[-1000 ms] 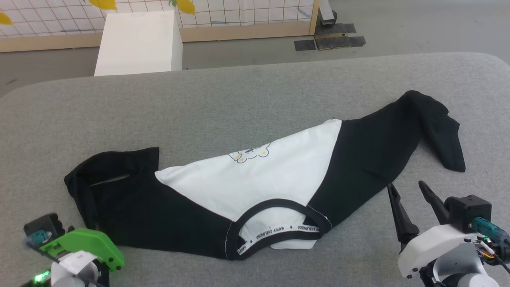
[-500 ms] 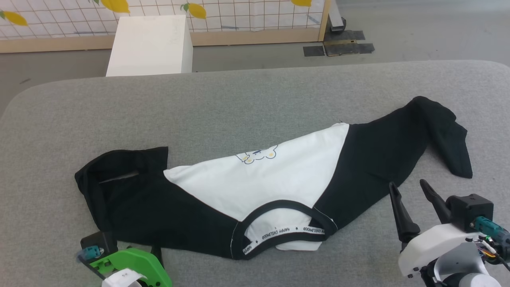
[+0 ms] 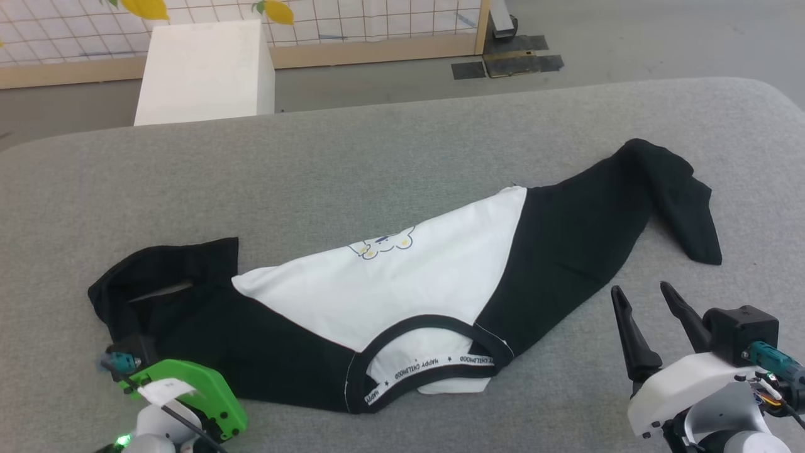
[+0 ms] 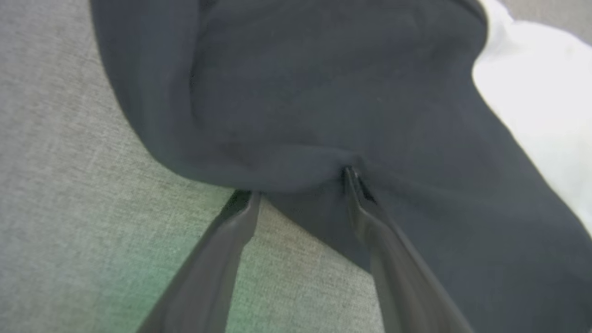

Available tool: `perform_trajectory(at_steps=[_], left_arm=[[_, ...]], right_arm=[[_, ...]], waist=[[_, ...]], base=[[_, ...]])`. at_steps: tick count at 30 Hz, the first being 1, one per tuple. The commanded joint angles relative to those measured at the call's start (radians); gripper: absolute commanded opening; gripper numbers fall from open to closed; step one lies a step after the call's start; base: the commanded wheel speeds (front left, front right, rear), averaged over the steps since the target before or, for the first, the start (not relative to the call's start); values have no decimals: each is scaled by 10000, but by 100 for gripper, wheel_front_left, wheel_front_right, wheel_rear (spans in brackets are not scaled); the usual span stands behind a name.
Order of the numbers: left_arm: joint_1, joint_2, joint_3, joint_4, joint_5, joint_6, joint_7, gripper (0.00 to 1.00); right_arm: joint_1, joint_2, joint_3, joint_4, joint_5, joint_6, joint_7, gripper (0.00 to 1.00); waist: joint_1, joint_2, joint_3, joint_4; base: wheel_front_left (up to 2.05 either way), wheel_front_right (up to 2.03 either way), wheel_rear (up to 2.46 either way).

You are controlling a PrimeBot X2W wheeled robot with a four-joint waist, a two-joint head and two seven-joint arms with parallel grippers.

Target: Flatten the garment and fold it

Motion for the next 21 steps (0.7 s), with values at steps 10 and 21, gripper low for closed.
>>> perform_trajectory(at_steps=[10, 21], left_arm=[[511, -12, -438, -330, -174, -526, 278, 0], [224, 53, -608, -701, -122, -605, 150, 0]], right_arm=[[-58, 25, -625, 492, 80, -15, 322, 100], [-2200, 27, -1506, 3338, 423, -15, 708, 100]], waist=[[0, 83, 161, 150], [0, 83, 466, 498]], base=[[0, 0, 0], [0, 0, 0]])
